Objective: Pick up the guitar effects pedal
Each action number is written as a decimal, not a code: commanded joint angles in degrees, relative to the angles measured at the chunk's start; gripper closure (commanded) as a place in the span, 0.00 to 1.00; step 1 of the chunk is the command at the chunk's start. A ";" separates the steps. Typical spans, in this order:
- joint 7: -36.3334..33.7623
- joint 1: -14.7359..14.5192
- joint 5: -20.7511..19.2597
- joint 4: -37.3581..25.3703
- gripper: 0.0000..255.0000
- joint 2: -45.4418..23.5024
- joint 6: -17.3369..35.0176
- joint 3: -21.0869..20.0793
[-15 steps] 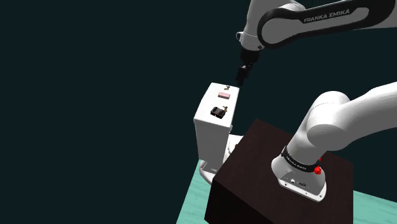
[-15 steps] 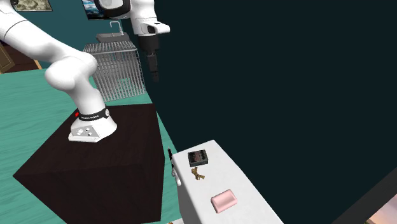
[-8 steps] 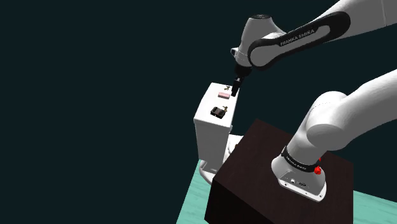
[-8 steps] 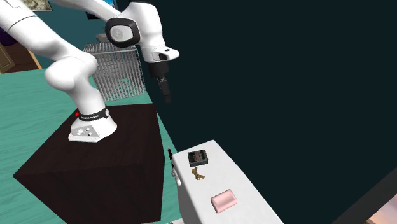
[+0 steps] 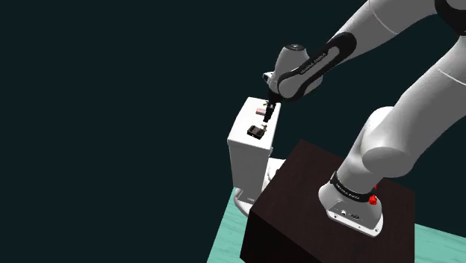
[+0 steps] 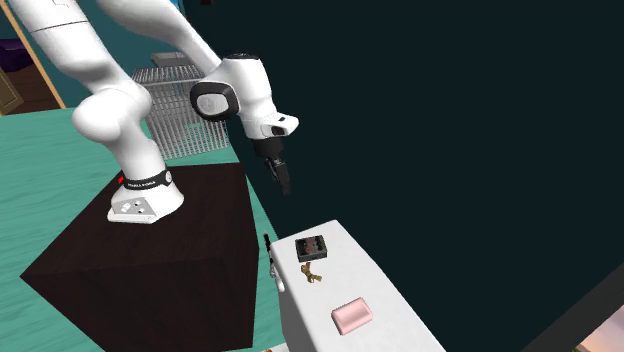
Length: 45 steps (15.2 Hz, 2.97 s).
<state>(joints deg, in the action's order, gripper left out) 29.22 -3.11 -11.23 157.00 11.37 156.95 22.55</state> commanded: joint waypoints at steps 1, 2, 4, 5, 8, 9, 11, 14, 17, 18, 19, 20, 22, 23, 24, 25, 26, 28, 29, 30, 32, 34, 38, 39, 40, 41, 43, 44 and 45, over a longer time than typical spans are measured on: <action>6.27 -2.01 4.60 -1.16 0.00 -5.65 5.57 2.72; 10.59 -3.47 8.99 -2.02 0.00 -8.73 8.06 3.75; 23.03 -4.75 22.77 -4.40 0.00 -15.11 12.12 3.09; 30.11 -3.23 30.62 -6.04 0.00 -18.21 13.57 0.43; 46.71 6.70 47.07 -11.84 0.00 -26.47 17.05 -11.39; 50.41 10.55 49.91 -13.81 0.00 -28.98 18.24 -15.39; 56.29 17.28 53.44 -17.81 0.00 -33.94 20.61 -22.14; 60.00 22.36 54.82 -21.08 0.00 -38.47 23.00 -27.16; 61.65 25.17 55.71 -22.18 0.00 -41.27 25.18 -30.17; 62.13 26.06 55.89 -22.55 0.00 -42.23 25.91 -31.10; 62.57 26.92 56.02 -22.94 0.00 -43.19 26.64 -32.00; 62.99 27.75 56.11 -23.33 0.00 -44.16 27.36 -32.86; 63.15 28.23 56.06 -23.54 0.00 -44.73 27.78 -33.34; 63.11 28.18 56.09 -23.53 1.00 -44.75 27.82 -33.36; 63.12 28.18 56.08 -23.54 1.00 -44.74 27.80 -33.33; 63.12 28.18 56.08 -23.52 1.00 -44.73 27.81 -33.35; 63.12 28.19 56.08 -23.53 1.00 -44.73 27.80 -33.34; 63.13 28.19 56.08 -23.50 1.00 -44.69 27.78 -33.33; 63.13 28.19 56.07 -23.52 1.00 -44.70 27.77 -33.31; 63.14 28.23 56.08 -23.50 1.00 -44.70 27.80 -33.36; 63.15 28.23 56.06 -23.54 1.00 -44.73 27.78 -33.34; 62.42 26.55 56.01 -22.78 1.00 -42.78 26.33 -31.62; 60.46 22.85 55.18 -21.31 1.00 -39.00 23.39 -27.71; 59.87 21.87 54.82 -20.95 1.00 -38.08 22.67 -26.66; 59.23 20.89 54.38 -20.60 1.00 -37.18 21.95 -25.58; 58.56 19.91 53.87 -20.26 1.00 -36.28 21.24 -24.49; 57.09 17.93 52.67 -19.59 1.00 -34.51 19.83 -22.27; 56.29 16.95 51.96 -19.27 1.00 -33.65 19.15 -21.15; 55.47 15.98 51.20 -18.95 1.00 -32.79 18.47 -20.03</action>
<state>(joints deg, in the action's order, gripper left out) 85.66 14.04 40.75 137.69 -22.36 176.16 1.27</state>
